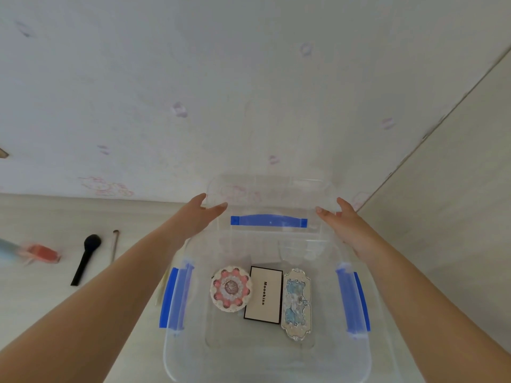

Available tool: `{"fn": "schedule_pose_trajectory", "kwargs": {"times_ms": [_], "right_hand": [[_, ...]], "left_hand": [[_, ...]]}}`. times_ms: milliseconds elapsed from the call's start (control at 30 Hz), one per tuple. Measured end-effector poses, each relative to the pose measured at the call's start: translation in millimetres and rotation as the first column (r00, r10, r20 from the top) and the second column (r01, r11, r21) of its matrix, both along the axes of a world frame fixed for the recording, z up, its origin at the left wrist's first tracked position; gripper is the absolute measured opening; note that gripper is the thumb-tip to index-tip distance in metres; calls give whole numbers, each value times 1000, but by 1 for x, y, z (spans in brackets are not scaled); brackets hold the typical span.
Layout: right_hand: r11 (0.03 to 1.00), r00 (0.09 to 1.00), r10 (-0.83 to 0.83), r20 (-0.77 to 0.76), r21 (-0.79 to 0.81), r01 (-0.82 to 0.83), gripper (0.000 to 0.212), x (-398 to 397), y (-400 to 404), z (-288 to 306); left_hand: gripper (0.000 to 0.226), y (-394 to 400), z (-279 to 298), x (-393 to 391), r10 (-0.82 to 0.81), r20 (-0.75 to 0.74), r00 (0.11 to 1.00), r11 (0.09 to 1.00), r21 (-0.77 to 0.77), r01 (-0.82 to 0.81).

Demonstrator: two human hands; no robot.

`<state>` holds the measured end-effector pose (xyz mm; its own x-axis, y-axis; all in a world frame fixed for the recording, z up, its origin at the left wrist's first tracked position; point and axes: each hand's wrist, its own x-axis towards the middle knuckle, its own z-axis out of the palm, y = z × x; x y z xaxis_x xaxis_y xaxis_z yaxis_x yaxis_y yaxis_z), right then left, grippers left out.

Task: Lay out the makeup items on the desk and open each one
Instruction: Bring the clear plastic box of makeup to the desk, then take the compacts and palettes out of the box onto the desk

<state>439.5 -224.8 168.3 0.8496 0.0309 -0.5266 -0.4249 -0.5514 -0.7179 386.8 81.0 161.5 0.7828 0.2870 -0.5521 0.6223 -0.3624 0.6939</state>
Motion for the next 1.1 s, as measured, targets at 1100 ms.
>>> {"fn": "schedule_pose_trajectory", "kwargs": {"times_ms": [1100], "right_hand": [[918, 879, 396, -264, 106, -382, 50, -105, 81, -41]], "left_hand": [[88, -76, -32, -95, -698, -391, 600, 288, 614, 735]]}}
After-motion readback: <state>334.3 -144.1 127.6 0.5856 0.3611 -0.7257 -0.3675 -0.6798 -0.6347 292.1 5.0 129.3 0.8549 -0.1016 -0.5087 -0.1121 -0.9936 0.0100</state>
